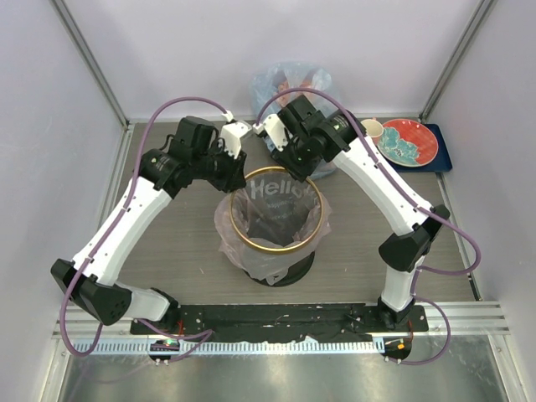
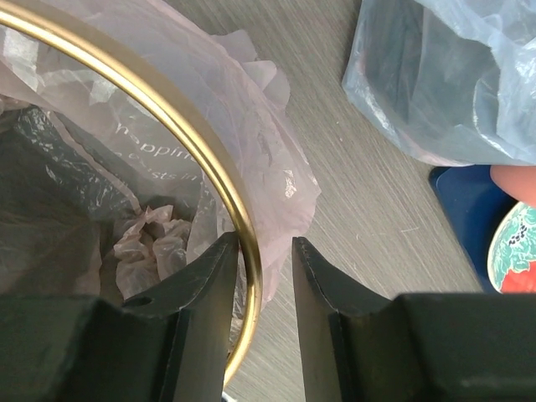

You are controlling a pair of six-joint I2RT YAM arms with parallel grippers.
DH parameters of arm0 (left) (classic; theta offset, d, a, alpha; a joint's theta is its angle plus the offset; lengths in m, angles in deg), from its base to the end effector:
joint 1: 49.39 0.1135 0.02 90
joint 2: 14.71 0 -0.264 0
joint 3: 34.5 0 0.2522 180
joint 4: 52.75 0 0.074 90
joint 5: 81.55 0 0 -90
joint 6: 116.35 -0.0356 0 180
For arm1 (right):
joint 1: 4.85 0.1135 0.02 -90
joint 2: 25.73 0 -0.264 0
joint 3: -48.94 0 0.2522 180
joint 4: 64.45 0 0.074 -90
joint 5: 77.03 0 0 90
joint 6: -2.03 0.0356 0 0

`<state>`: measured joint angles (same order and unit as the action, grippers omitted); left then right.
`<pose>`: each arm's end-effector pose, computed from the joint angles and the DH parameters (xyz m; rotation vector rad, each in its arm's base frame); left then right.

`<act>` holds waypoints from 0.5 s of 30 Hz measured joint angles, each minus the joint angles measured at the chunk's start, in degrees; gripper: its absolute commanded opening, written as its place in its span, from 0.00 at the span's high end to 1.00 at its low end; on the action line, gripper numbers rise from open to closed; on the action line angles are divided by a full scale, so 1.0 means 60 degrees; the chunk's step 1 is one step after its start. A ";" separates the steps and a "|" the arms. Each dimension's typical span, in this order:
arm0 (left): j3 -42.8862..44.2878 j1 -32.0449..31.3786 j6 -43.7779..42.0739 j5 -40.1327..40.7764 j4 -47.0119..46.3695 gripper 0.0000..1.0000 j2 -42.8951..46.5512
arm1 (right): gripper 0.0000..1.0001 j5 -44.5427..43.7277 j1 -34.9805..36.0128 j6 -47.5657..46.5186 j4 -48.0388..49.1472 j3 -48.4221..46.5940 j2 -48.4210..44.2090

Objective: Put the trash bags into the trash bin

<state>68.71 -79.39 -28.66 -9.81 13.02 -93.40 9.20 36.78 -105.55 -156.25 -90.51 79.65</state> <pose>0.2358 -0.1490 0.4060 0.8068 2.1788 -0.6128 0.2687 0.2357 0.4167 -1.2515 2.2523 0.0724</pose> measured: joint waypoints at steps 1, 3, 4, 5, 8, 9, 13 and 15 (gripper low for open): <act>0.0000 0.0000 -0.0004 -0.0007 0.0000 0.70 0.0004 | 0.61 0.0011 0.0000 0.0000 0.0000 0.0069 -0.0004; -0.0044 0.0000 -0.0036 -0.0026 -0.0004 0.62 0.0011 | 0.58 0.0066 0.0000 0.0004 0.0004 0.0229 -0.0007; -0.0073 0.0000 -0.0062 -0.0029 0.0000 0.59 0.0018 | 0.55 0.0084 0.0000 0.0004 0.0004 0.0321 -0.0015; -0.0106 0.0000 -0.0109 -0.0033 0.0004 0.50 0.0022 | 0.53 0.0124 0.0000 0.0011 -0.0007 0.0412 -0.0022; -0.0193 0.0000 -0.0215 -0.0044 0.0022 0.37 0.0073 | 0.35 0.0186 0.0000 0.0066 -0.0033 0.0448 -0.0029; -0.0197 0.0000 -0.0280 -0.0051 0.0029 0.34 0.0106 | 0.29 0.0233 0.0000 0.0073 -0.0069 0.0375 -0.0047; -0.0127 0.0062 -0.0448 -0.0066 0.0036 0.17 0.0339 | 0.20 0.0535 -0.0109 0.0117 -0.0091 -0.0393 -0.0066; 0.0004 0.0197 -0.0481 -0.0226 0.0011 0.15 0.0510 | 0.19 0.0889 -0.0270 0.0091 -0.0051 -0.0798 -0.0160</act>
<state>68.73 -78.21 -31.55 -11.16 13.08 -90.34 14.53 35.16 -105.00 -156.56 -95.30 78.69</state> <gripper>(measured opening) 0.804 0.789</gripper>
